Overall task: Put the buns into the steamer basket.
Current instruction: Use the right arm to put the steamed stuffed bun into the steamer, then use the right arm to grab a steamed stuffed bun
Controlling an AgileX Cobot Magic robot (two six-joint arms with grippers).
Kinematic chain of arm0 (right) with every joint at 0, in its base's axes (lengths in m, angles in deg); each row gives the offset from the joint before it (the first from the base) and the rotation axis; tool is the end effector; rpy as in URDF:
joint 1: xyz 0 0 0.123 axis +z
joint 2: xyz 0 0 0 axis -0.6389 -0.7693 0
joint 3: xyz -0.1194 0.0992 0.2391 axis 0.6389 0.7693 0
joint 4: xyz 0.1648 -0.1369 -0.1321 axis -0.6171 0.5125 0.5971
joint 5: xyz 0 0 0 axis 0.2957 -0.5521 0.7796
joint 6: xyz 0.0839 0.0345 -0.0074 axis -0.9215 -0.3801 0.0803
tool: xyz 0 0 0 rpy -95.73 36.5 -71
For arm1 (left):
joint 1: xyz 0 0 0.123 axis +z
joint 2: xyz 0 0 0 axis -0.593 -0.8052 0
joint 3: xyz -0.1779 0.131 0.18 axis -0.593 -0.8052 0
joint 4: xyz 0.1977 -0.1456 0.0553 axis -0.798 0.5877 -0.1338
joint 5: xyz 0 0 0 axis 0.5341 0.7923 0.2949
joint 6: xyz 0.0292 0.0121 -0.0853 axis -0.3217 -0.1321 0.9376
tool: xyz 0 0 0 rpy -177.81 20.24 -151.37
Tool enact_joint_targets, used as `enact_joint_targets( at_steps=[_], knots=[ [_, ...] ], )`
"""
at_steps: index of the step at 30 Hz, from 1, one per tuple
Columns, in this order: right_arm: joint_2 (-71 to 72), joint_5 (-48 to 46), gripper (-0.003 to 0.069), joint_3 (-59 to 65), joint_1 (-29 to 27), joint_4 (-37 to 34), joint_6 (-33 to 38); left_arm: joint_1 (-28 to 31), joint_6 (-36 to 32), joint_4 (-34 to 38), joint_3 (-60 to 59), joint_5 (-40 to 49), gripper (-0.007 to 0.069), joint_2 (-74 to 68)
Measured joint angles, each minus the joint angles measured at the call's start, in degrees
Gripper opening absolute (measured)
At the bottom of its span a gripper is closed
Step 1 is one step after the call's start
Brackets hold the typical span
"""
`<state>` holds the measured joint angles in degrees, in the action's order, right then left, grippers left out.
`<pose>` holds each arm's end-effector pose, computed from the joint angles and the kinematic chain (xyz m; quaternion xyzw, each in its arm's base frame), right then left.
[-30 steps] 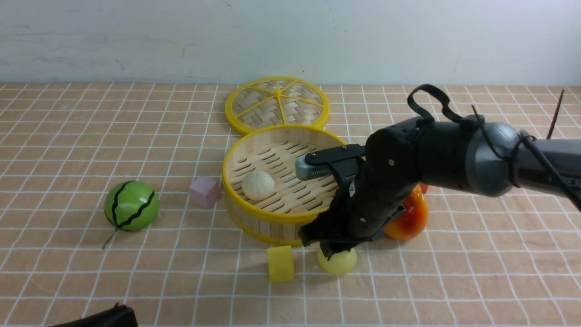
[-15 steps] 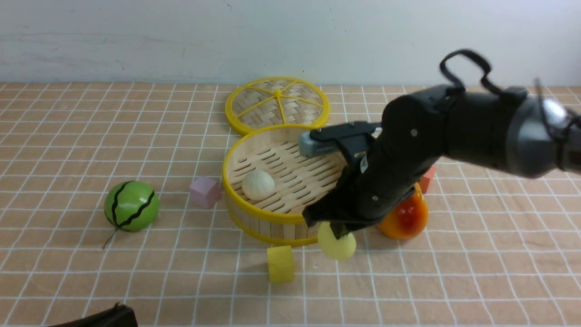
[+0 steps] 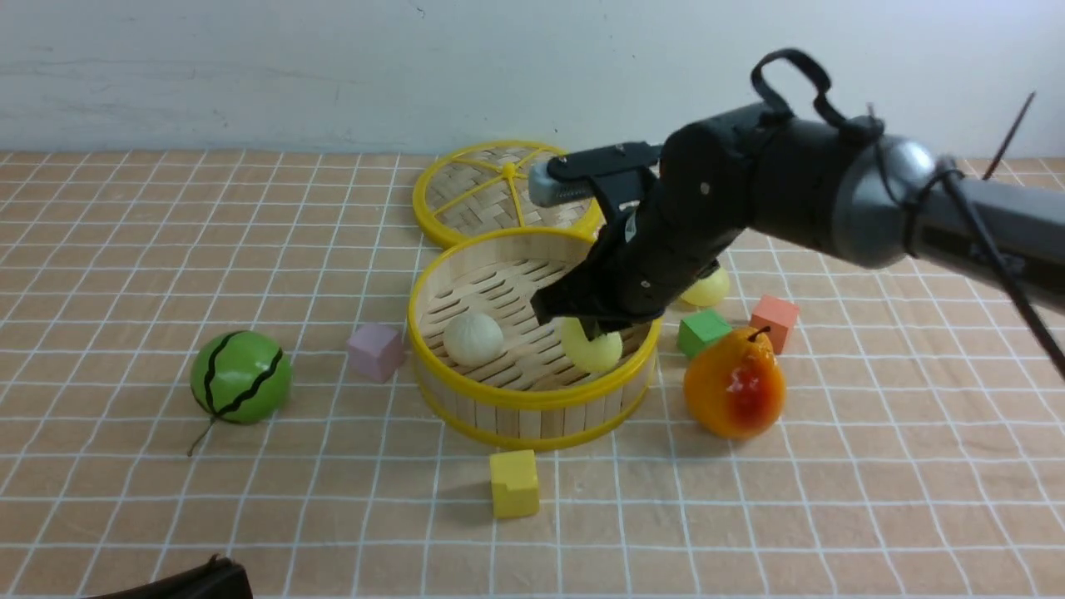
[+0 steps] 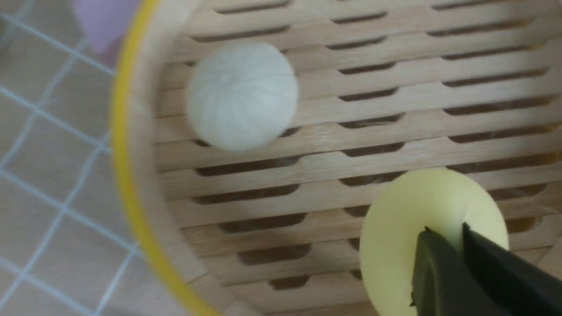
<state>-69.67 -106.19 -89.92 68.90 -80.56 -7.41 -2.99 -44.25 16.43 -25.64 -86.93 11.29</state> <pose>0.4045 0.2310 0.2251 -0.1776 0.9432 0.1127 0.2574 0.0696 -0.0571 0.2383 0.1335 0.7349 -0.3230 0.5811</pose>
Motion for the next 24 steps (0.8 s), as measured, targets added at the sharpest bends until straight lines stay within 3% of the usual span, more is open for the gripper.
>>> enact_joint_targets(
  at_steps=[6,8,12,16,20,24],
  knots=[
    [-1.44,-0.3,0.0278,-1.07,-0.58,-0.46,-3.19,0.0,0.0,0.0,0.0,0.0,0.0017,0.0],
    [-0.63,-1.58,0.04,-2.41,-0.58,-1.06,-3.28,0.0,0.0,0.0,0.0,0.0,0.0017,0.0],
    [1.87,-5.26,0.0529,-5.99,-1.05,0.97,-3.28,0.0,0.0,0.0,0.0,0.0,0.0017,0.0],
    [3.16,-8.06,0.0546,-8.67,-2.89,5.1,-3.86,0.0,0.0,0.0,0.0,0.0,0.002,0.0],
    [1.38,-8.74,0.0484,-9.43,-8.59,8.4,-7.23,0.0,0.0,0.0,0.0,0.31,0.0025,0.0],
    [-2.58,-5.24,0.0401,-9.43,-12.41,5.54,-7.35,0.0,0.0,0.0,0.0,0.35,0.0029,0.0]
  ],
)
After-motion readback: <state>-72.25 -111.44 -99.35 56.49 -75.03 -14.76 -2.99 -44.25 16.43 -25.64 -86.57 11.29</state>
